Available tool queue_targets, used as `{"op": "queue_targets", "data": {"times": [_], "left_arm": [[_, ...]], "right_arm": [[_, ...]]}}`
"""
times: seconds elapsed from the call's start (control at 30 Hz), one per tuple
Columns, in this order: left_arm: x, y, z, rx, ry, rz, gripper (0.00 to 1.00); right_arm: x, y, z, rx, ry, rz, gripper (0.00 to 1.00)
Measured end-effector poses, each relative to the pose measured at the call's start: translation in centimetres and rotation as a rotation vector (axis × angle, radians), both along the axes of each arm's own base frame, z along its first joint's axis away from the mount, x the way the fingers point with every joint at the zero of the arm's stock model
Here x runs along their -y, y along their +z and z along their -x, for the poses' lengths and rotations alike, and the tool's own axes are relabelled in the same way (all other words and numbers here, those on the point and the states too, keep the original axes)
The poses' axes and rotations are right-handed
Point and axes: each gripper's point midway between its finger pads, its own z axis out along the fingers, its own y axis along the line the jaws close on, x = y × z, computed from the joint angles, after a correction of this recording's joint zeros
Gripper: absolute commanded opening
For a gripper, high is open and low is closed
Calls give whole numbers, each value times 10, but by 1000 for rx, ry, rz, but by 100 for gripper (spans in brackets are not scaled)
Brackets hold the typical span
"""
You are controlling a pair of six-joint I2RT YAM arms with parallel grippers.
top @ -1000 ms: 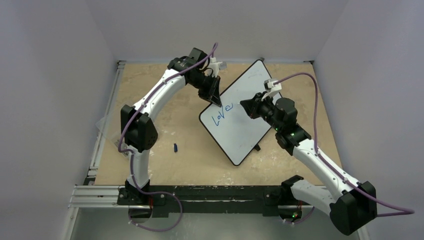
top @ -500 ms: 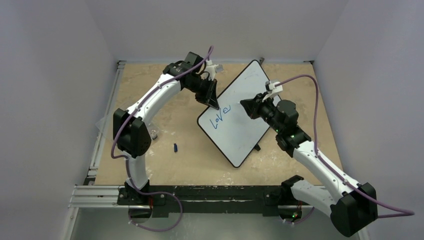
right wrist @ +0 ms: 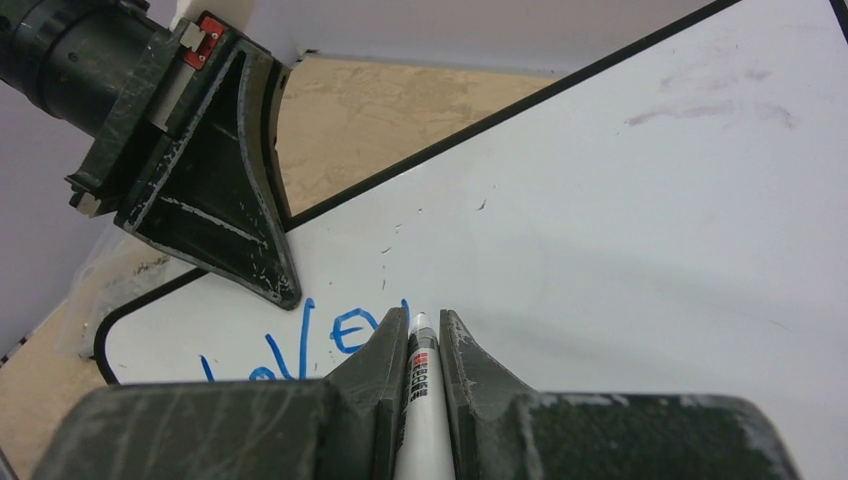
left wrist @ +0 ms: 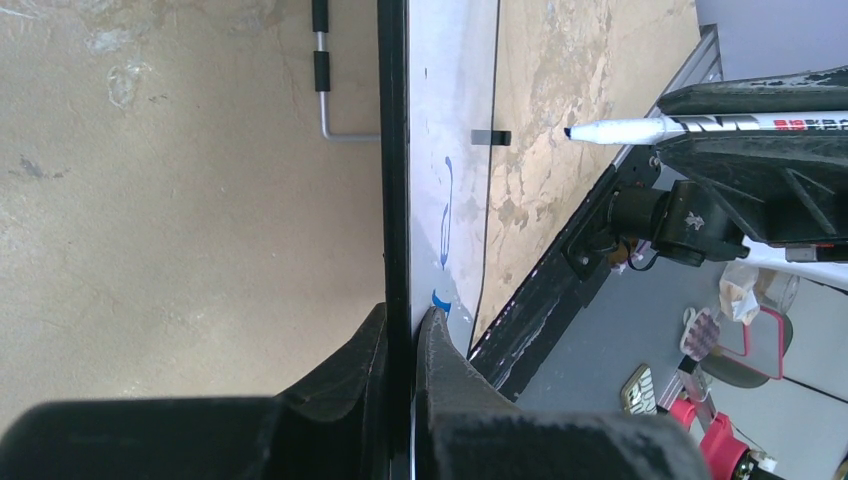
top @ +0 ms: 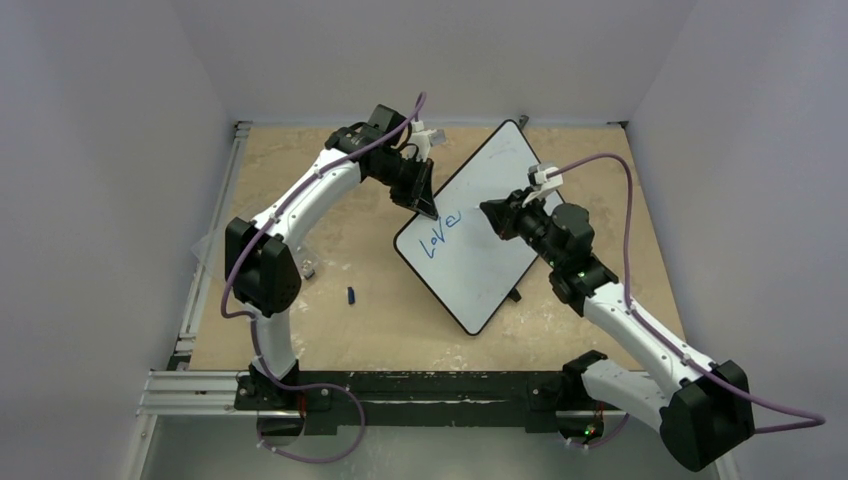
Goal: Write a sentence on the whiteboard
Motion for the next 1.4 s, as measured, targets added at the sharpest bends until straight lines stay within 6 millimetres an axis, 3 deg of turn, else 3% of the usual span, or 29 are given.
{"op": "queue_targets", "data": {"times": [0.4, 0.73, 1.07, 1.4], "left_arm": [[0, 0, 0, -3, 4, -3, 0], [0, 0, 0, -5, 7, -3, 0], [0, 1, 1, -6, 9, -1, 0], [0, 1, 1, -2, 10, -5, 0]], "right_arm": [[1, 2, -6, 43, -11, 5, 0], [-5, -22, -20, -17, -19, 35, 0], [-15, 7, -42, 24, -20, 18, 0], [-23, -4, -60, -11, -22, 36, 0]]}}
